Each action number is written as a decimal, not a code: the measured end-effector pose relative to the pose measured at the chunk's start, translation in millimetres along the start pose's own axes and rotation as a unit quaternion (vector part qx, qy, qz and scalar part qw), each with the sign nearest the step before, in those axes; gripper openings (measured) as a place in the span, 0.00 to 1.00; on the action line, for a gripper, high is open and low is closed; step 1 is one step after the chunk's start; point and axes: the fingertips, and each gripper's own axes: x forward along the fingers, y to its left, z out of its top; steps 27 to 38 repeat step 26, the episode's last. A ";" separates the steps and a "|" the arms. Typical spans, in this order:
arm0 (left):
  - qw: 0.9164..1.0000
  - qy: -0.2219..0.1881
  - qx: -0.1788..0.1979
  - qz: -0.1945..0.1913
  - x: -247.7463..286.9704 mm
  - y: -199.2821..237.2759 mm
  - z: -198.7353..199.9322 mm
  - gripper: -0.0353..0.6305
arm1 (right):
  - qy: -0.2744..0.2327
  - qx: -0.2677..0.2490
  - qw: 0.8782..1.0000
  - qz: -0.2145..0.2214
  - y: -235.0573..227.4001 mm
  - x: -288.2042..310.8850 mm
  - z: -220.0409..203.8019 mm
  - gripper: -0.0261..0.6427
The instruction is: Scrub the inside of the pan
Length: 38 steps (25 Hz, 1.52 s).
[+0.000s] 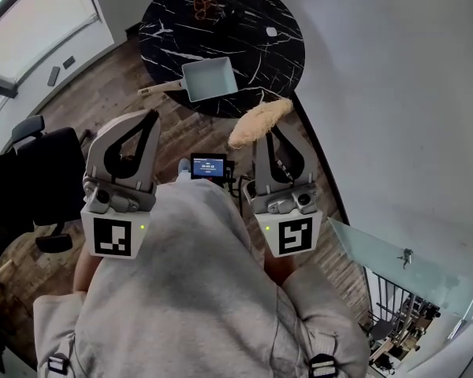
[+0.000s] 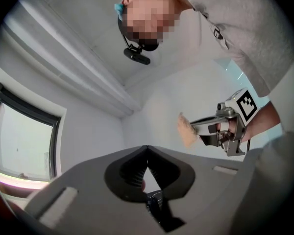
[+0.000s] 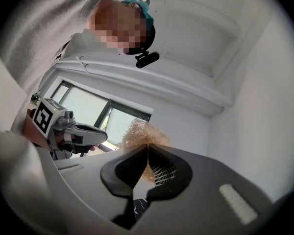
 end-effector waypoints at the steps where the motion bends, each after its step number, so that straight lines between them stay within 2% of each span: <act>1: 1.000 0.007 -0.003 -0.001 -0.7 -0.6 -4.8 0.05 | 0.001 -0.001 1.000 0.000 0.6 0.2 -0.7 0.08; 10: 0.999 0.050 -0.013 -0.006 -3.6 1.3 -28.6 0.05 | 0.012 0.002 1.000 -0.006 1.0 4.7 -11.0 0.08; 19: 0.998 0.066 -0.016 -0.010 -5.5 2.3 -37.4 0.05 | 0.019 0.007 1.000 -0.009 -0.5 9.2 -16.8 0.08; 26: 0.997 0.049 -0.050 -0.039 -11.0 -0.8 -28.2 0.05 | 0.030 -0.021 0.999 -0.009 9.9 11.7 -14.4 0.07; 38: 0.997 0.049 -0.050 -0.039 -11.0 -0.8 -28.2 0.05 | 0.030 -0.021 0.999 -0.009 9.9 11.7 -14.4 0.07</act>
